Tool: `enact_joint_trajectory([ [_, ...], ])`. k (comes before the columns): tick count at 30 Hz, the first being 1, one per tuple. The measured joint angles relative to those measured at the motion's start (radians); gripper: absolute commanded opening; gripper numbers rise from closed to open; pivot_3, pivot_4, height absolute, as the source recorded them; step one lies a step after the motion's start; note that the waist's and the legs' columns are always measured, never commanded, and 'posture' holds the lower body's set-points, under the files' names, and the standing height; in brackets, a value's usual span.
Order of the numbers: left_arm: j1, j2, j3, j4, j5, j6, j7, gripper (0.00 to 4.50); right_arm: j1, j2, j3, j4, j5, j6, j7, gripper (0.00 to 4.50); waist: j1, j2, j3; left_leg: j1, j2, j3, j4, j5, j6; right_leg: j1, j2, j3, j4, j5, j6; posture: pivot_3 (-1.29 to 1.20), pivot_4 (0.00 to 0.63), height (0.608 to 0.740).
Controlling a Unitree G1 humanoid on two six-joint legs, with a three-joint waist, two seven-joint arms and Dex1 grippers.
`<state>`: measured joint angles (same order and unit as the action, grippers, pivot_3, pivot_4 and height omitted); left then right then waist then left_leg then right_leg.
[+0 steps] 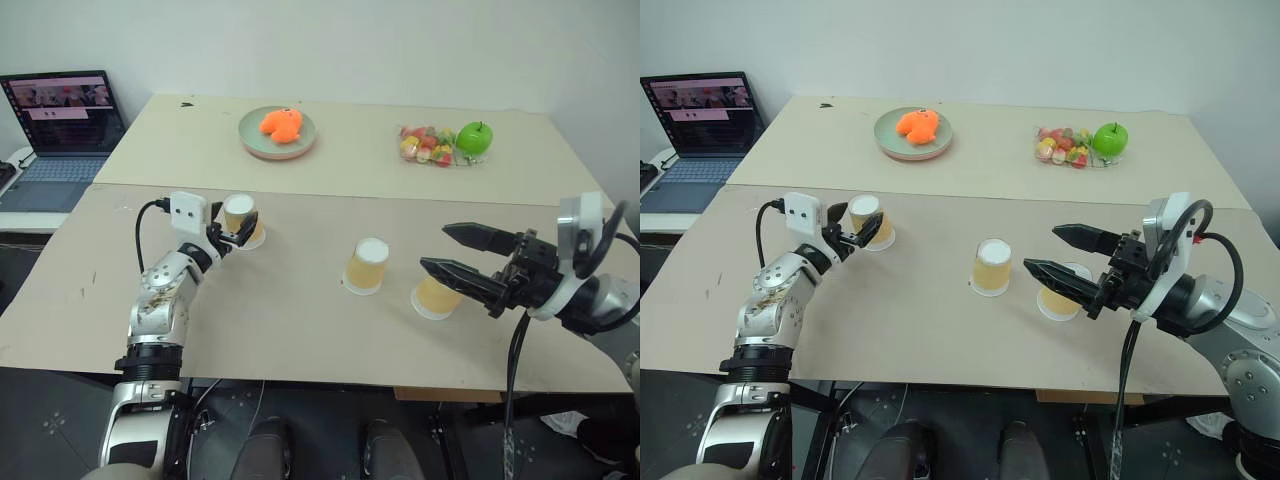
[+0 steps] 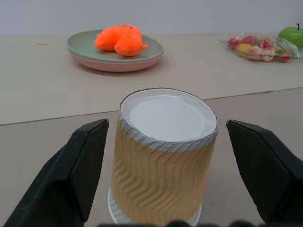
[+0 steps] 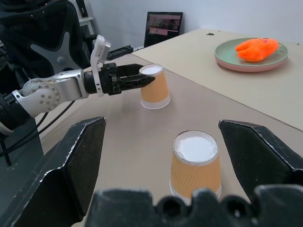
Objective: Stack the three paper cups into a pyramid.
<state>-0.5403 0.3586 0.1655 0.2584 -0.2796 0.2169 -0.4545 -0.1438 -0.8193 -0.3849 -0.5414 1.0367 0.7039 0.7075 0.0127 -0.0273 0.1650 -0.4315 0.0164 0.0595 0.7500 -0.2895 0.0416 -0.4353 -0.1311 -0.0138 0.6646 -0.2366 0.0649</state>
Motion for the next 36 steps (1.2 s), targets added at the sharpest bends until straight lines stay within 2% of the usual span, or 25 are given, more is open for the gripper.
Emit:
enact_joint_trajectory([
  [35, -0.017, 0.001, -0.007, 0.034, 0.023, 0.0, -0.007, 4.24, 0.003, -0.002, -0.018, 0.0, 0.0, 0.0, 0.003, 4.5, 0.0, 0.0, 0.0, 0.0, 0.0, 0.0, 0.0, 0.0, 0.0, 0.0, 0.0, 0.0, 0.0, 0.0, 0.0, 0.0, 0.15, 0.676],
  [36, -0.017, 0.001, -0.007, 0.034, 0.023, 0.0, -0.007, 3.95, 0.003, -0.002, -0.018, 0.0, 0.0, 0.0, 0.003, 4.5, 0.0, 0.0, 0.0, 0.0, 0.0, 0.0, 0.0, 0.0, 0.0, 0.0, 0.0, 0.0, 0.0, 0.0, 0.0, 0.0, 0.15, 0.676],
])
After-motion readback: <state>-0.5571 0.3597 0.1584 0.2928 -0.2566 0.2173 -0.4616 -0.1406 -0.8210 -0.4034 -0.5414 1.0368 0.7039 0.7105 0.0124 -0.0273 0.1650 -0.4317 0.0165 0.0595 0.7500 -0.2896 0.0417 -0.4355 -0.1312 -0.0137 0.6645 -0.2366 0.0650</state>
